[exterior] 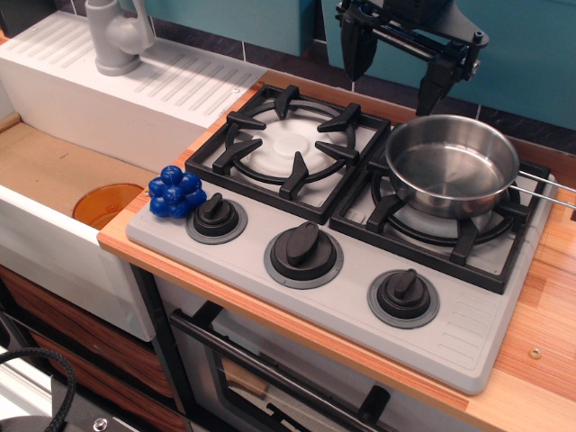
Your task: Put pan on stove and put blueberry in pan
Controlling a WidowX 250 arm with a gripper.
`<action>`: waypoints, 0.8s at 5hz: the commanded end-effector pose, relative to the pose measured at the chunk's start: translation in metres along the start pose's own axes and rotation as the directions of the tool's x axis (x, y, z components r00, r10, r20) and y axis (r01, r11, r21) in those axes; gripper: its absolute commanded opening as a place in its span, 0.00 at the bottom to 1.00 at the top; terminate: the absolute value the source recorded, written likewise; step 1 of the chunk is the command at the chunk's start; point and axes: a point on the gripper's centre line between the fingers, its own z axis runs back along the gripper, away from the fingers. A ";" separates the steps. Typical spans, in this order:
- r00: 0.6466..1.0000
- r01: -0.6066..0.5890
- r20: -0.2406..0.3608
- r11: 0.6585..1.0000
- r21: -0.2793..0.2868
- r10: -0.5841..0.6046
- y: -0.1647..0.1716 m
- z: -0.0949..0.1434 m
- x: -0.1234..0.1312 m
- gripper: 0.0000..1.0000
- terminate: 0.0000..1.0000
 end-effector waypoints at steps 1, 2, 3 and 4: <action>1.000 0.000 0.000 1.000 0.000 0.000 0.000 0.000 0.000 1.00 0.00; 0.999 -0.011 0.030 1.000 -0.011 0.011 -0.006 -0.017 0.002 1.00 0.00; 0.998 -0.003 0.062 0.999 -0.051 0.006 -0.010 -0.038 0.010 1.00 0.00; 0.997 0.006 0.078 0.998 -0.066 -0.001 -0.008 -0.049 0.013 1.00 0.00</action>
